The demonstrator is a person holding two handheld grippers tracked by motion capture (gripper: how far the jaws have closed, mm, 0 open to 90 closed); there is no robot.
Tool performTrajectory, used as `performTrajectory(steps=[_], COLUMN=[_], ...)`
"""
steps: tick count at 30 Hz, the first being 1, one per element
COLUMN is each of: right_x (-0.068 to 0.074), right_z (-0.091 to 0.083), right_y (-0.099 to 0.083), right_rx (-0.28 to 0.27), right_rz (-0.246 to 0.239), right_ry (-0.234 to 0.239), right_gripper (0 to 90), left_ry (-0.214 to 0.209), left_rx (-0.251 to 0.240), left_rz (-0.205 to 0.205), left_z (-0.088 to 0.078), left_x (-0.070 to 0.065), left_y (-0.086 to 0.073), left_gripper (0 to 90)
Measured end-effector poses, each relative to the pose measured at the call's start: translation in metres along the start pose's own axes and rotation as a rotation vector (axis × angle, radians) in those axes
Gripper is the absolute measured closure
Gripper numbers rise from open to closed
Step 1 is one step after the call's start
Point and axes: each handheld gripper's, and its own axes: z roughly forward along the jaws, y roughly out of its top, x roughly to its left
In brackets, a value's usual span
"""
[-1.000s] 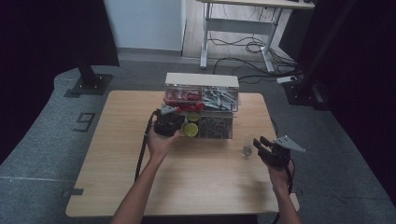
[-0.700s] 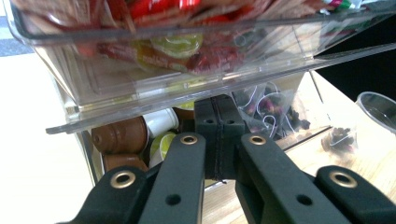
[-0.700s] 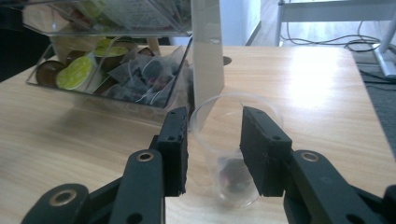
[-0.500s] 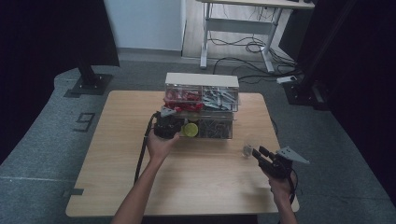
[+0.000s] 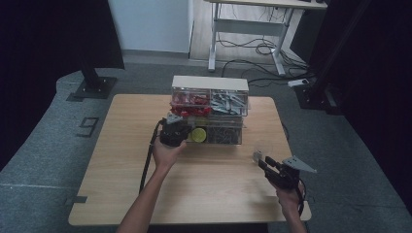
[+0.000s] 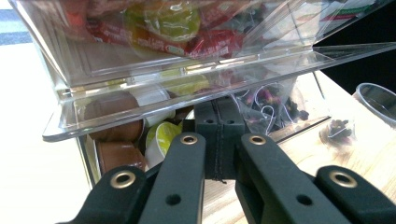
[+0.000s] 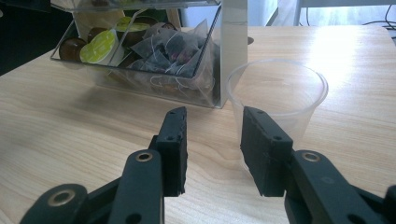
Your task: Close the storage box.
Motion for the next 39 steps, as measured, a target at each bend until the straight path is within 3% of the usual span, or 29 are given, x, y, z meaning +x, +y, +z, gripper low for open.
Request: performTrajectory(steps=[39], right_x=[-0.002], right_z=[0.008], right_y=[-0.016], right_rx=[0.058], right_rz=[0.001], right_ry=[0.001], right_gripper=[60.3], left_ry=[0.0], left_rx=[0.061], left_rz=[-0.031], left_z=[0.012], left_x=[0.011], left_y=[-0.038], left_gripper=[90.0])
